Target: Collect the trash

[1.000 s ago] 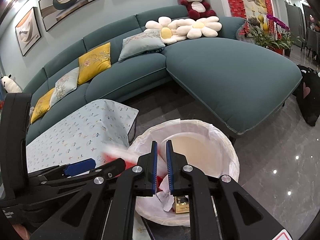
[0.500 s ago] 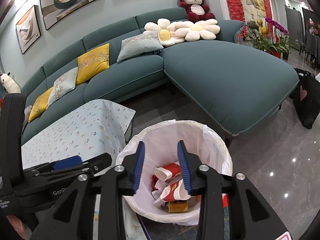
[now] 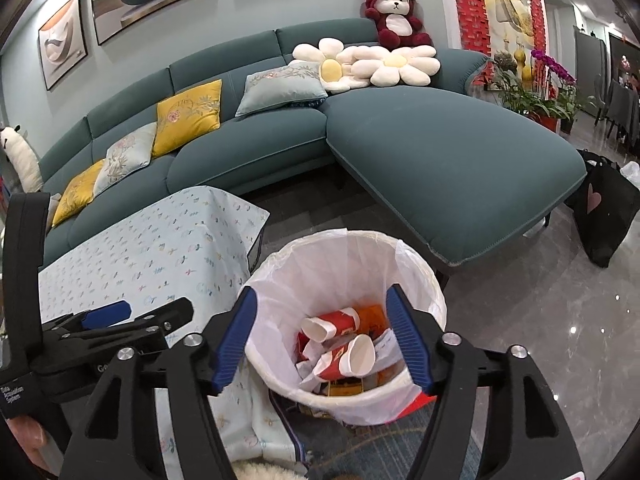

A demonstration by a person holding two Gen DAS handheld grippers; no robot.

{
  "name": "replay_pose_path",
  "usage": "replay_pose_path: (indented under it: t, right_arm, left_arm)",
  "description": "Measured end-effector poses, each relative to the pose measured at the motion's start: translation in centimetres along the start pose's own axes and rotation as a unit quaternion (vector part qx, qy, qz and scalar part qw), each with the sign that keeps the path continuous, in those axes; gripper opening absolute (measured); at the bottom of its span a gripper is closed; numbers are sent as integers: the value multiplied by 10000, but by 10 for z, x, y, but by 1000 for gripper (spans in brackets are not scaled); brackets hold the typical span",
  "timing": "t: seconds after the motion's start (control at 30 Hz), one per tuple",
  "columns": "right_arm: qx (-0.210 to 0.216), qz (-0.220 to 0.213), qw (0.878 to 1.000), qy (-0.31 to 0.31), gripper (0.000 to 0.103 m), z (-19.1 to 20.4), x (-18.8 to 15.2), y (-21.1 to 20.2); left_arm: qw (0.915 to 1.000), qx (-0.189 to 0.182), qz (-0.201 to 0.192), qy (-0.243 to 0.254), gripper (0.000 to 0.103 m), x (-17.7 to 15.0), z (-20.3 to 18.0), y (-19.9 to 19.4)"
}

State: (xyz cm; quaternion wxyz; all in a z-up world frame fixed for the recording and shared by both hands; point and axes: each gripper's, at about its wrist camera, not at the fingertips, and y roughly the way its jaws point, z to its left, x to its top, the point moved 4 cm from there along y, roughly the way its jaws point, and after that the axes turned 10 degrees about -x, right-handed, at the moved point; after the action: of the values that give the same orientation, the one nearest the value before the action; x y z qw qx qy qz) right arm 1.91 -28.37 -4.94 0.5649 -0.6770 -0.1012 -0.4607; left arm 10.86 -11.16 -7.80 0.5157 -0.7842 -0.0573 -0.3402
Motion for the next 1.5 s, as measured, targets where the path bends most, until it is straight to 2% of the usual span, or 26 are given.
replay_pose_path:
  t: [0.2, 0.27, 0.3, 0.47, 1.0, 1.5]
  right_arm:
    - [-241, 87, 9996, -141, 72, 0, -12, -3]
    - [-289, 68, 9994, -175, 83, -1, -13, -7]
    - [-296, 52, 9994, -195, 84, 0, -14, -9]
    - [-406, 62, 9984, -379, 84, 2, -20, -14]
    - [-489, 257, 9976, -413, 84, -6, -38, -20]
    - [-522, 264, 9970, -497, 84, 0, -44, -20]
  left_arm:
    - [9998, 185, -15, -15, 89, -12, 9, -4]
    - [9997, 210, -42, -71, 90, -16, 12, -7]
    - [9997, 208, -48, -97, 91, -18, 12, -8]
    - [9996, 282, -68, -42, 92, -27, 9, -11]
    - [9994, 317, -102, 125, 92, -40, -6, -17]
    - [9993, 351, -83, 84, 92, -45, -8, -16]
